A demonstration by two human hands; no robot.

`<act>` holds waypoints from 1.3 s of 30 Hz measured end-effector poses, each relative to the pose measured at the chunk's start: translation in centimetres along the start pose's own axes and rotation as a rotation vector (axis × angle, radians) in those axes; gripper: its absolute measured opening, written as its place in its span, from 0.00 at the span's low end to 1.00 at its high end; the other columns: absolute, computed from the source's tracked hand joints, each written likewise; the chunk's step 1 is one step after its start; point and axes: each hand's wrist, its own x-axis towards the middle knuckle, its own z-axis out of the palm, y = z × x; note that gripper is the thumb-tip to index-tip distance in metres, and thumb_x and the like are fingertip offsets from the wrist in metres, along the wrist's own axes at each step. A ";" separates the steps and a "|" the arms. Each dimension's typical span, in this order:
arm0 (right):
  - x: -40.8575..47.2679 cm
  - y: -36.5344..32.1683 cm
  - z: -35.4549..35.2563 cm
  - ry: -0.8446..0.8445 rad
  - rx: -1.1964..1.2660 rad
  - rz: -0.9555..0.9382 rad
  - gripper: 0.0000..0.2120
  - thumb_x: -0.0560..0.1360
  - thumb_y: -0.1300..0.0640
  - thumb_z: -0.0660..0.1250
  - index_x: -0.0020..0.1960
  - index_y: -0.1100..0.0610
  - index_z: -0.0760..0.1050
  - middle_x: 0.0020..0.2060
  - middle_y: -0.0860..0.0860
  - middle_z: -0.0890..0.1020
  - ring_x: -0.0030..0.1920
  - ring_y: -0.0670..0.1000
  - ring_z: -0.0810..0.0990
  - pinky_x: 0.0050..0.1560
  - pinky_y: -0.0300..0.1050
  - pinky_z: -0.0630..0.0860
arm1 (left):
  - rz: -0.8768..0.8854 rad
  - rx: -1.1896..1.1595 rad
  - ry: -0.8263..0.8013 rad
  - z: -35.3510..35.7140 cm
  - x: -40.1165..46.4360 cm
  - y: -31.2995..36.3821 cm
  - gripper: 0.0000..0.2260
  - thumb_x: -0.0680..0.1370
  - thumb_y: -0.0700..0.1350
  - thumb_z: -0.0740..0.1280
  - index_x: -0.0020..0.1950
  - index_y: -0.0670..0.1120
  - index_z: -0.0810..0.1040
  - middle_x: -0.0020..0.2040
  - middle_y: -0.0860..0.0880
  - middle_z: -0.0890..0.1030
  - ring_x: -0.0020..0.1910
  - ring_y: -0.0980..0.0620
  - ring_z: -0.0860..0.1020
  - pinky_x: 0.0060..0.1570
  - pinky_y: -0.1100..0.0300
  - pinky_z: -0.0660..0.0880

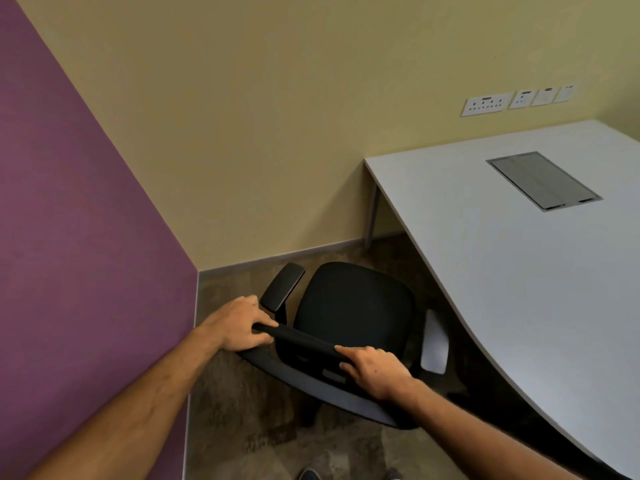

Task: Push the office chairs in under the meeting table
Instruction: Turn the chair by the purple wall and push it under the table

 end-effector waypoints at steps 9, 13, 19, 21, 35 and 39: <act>-5.2 7.9 -2.5 0.093 -0.115 0.134 0.20 0.79 0.36 0.58 0.68 0.38 0.74 0.62 0.51 0.81 0.60 0.57 0.80 0.56 0.57 0.78 | -0.105 -0.117 0.022 5.4 -1.9 8.8 0.23 0.76 0.68 0.58 0.70 0.66 0.72 0.68 0.55 0.77 0.68 0.53 0.73 0.66 0.52 0.67; -7.6 11.8 -3.6 0.189 -0.110 0.236 0.21 0.75 0.35 0.60 0.64 0.38 0.78 0.58 0.47 0.84 0.58 0.54 0.82 0.56 0.52 0.78 | -0.175 -0.158 0.082 6.6 -2.1 12.7 0.21 0.77 0.67 0.58 0.68 0.66 0.73 0.63 0.55 0.81 0.61 0.53 0.78 0.62 0.51 0.72; -9.7 14.8 -3.4 0.349 -0.080 0.233 0.24 0.76 0.36 0.55 0.63 0.44 0.80 0.52 0.46 0.86 0.54 0.49 0.81 0.64 0.50 0.70 | -0.241 -0.175 0.171 7.9 -2.3 15.8 0.20 0.77 0.67 0.58 0.67 0.66 0.75 0.62 0.55 0.82 0.61 0.52 0.79 0.60 0.50 0.74; -9.4 15.0 -3.8 0.384 -0.064 0.230 0.23 0.75 0.36 0.55 0.58 0.44 0.82 0.48 0.46 0.86 0.51 0.49 0.82 0.62 0.50 0.71 | -0.255 -0.180 0.187 7.5 -1.9 15.7 0.19 0.77 0.67 0.59 0.66 0.66 0.75 0.63 0.56 0.81 0.63 0.51 0.78 0.61 0.50 0.73; -2.3 9.1 -3.4 0.452 -0.086 0.402 0.23 0.72 0.37 0.53 0.38 0.50 0.80 0.31 0.48 0.82 0.37 0.50 0.82 0.37 0.47 0.68 | -0.080 -0.068 0.088 0.2 6.3 3.9 0.14 0.77 0.63 0.62 0.62 0.70 0.77 0.52 0.58 0.85 0.48 0.57 0.81 0.50 0.55 0.75; 0.6 6.7 -2.9 0.486 -0.019 0.518 0.23 0.72 0.35 0.54 0.42 0.49 0.81 0.36 0.49 0.84 0.41 0.51 0.83 0.37 0.48 0.72 | 0.013 0.007 0.046 -3.1 11.4 -1.3 0.17 0.74 0.66 0.59 0.62 0.71 0.76 0.54 0.60 0.84 0.48 0.57 0.81 0.51 0.55 0.75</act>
